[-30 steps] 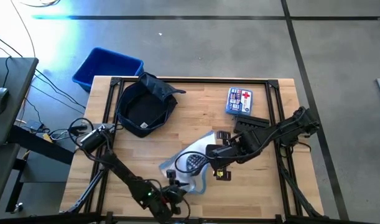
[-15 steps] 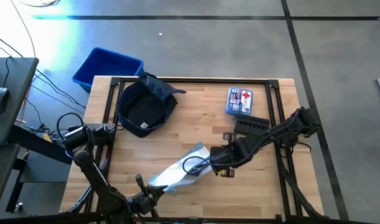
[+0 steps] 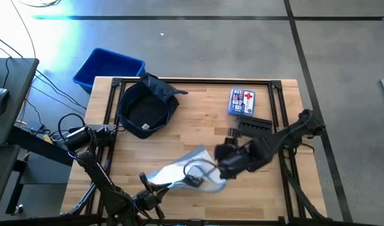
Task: Unpack backpack
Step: Close the transparent zip bag
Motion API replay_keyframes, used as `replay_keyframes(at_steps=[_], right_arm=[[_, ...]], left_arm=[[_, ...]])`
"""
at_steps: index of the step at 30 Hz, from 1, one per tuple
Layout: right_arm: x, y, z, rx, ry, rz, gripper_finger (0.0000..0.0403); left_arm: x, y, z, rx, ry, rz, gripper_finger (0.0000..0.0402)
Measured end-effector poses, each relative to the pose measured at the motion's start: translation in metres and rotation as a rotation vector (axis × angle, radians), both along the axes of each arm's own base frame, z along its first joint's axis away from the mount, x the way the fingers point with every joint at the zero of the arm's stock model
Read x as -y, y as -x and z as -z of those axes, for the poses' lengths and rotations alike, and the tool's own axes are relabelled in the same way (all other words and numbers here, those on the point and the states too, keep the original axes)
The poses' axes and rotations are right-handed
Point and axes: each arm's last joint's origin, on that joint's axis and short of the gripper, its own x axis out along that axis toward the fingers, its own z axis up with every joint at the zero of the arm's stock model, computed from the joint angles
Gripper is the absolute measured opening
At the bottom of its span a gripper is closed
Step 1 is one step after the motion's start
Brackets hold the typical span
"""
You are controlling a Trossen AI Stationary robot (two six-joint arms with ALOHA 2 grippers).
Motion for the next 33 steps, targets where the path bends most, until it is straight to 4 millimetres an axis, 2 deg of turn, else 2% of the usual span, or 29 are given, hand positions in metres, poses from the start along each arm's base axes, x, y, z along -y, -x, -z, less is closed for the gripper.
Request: replay_keyframes(at_steps=[3, 8, 12, 15, 19, 25, 33], right_arm=[[-0.035, -0.004, 0.005, 0.172, -0.01, -0.131, 0.0186], [-0.1, -0.021, 0.032, 0.509, -0.021, -0.255, 0.018], [-0.131, -0.044, 0.069, 0.672, 0.049, -0.19, 0.0169], [-0.14, -0.058, 0.091, 0.706, 0.073, -0.139, 0.0161], [-0.141, -0.07, 0.109, 0.707, 0.155, -0.081, 0.0151], [-0.136, -0.076, 0.111, 0.719, 0.133, -0.046, 0.0144], [-0.129, -0.089, 0.115, 0.712, 0.056, -0.088, 0.0144]], left_arm=[[0.0, 0.001, 0.0, 0.017, 0.011, -0.004, 0.0], [0.001, 0.001, -0.001, 0.053, 0.024, -0.015, 0.0], [0.004, 0.0, -0.003, 0.078, 0.044, -0.014, 0.0], [0.008, 0.001, -0.004, 0.082, 0.043, -0.006, 0.0], [0.011, 0.001, -0.006, 0.075, 0.029, 0.003, 0.0], [0.012, 0.002, -0.006, 0.07, 0.028, 0.009, 0.0], [0.015, -0.004, 0.002, 0.038, 0.03, 0.02, 0.0]])
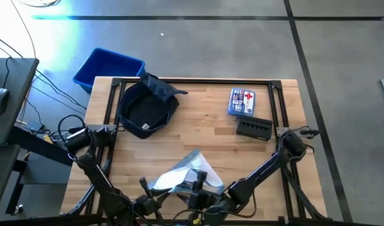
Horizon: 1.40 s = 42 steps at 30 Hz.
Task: Unpack backpack
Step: Close the transparent zip bag
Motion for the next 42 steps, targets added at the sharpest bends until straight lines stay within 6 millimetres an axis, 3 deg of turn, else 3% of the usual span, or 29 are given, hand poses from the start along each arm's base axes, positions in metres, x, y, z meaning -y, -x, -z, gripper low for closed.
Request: replay_keyframes(at_steps=[4, 12, 19, 23, 33, 42], right_arm=[[0.001, -0.001, 0.002, -0.003, 0.039, 0.018, 0.0121], [-0.011, 0.011, 0.004, -0.048, 0.079, -0.042, 0.0008], [-0.011, 0.011, 0.006, -0.063, 0.049, -0.063, 0.0001], [-0.01, 0.009, 0.006, -0.076, 0.027, -0.089, 0.0], [-0.009, 0.009, 0.006, -0.076, 0.029, -0.09, 0.0], [-0.01, 0.009, 0.006, -0.079, 0.025, -0.101, 0.0]], left_arm=[[0.001, -0.003, 0.004, -0.025, -0.012, 0.007, 0.0], [0.002, -0.001, 0.004, -0.076, -0.075, 0.031, 0.0], [0.004, -0.001, 0.006, -0.212, -0.168, 0.11, 0.0001], [0.006, -0.001, 0.008, -0.3, -0.191, 0.183, 0.0022], [0.003, -0.013, 0.007, -0.278, -0.061, 0.19, 0.0117], [0.001, -0.024, 0.005, -0.259, 0.018, 0.206, 0.0117]])
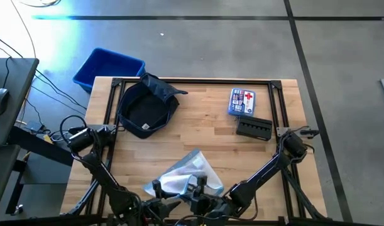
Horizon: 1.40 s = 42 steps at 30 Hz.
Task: Unpack backpack
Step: Close the transparent zip bag
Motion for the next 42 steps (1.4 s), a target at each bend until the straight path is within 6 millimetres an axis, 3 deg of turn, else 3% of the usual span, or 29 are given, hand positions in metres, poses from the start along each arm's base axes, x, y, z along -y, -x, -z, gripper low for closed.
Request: replay_keyframes(at_steps=[10, 24, 34, 42], right_arm=[[0.0, 0.002, 0.004, -0.054, 0.019, -0.044, 0.0], [0.0, 0.016, 0.02, -0.249, 0.09, -0.116, 0.0], [0.002, 0.052, 0.033, -0.527, 0.081, -0.043, 0.0], [0.01, 0.088, 0.042, -0.784, -0.021, 0.17, 0.0]], left_arm=[[0.004, 0.005, 0.0, -0.009, -0.048, 0.024, 0.0006], [0.037, 0.044, -0.027, 0.022, -0.266, 0.119, 0.0], [0.035, 0.085, -0.035, 0.052, -0.292, 0.114, 0.0], [0.023, 0.087, -0.029, 0.032, -0.254, 0.07, 0.0]])
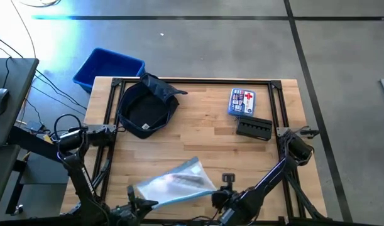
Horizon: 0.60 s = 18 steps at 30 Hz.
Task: Unpack backpack
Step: Close the transparent zip bag
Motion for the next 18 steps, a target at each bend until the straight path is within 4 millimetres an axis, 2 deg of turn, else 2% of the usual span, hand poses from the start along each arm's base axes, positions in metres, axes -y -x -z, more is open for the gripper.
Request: replay_keyframes(at_steps=[10, 14, 18], right_arm=[[-0.01, 0.03, -0.001, -0.06, 0.074, 0.025, 0.0], [-0.015, 0.034, -0.014, -0.034, 0.094, 0.012, 0.0], [-0.024, 0.034, -0.033, 0.104, 0.147, -0.022, 0.0]], left_arm=[[-0.014, -0.015, 0.006, -0.024, 0.079, -0.074, 0.0], [-0.027, -0.026, 0.024, -0.092, 0.113, -0.122, 0.0], [-0.043, -0.031, 0.042, -0.137, 0.156, -0.179, 0.0]])
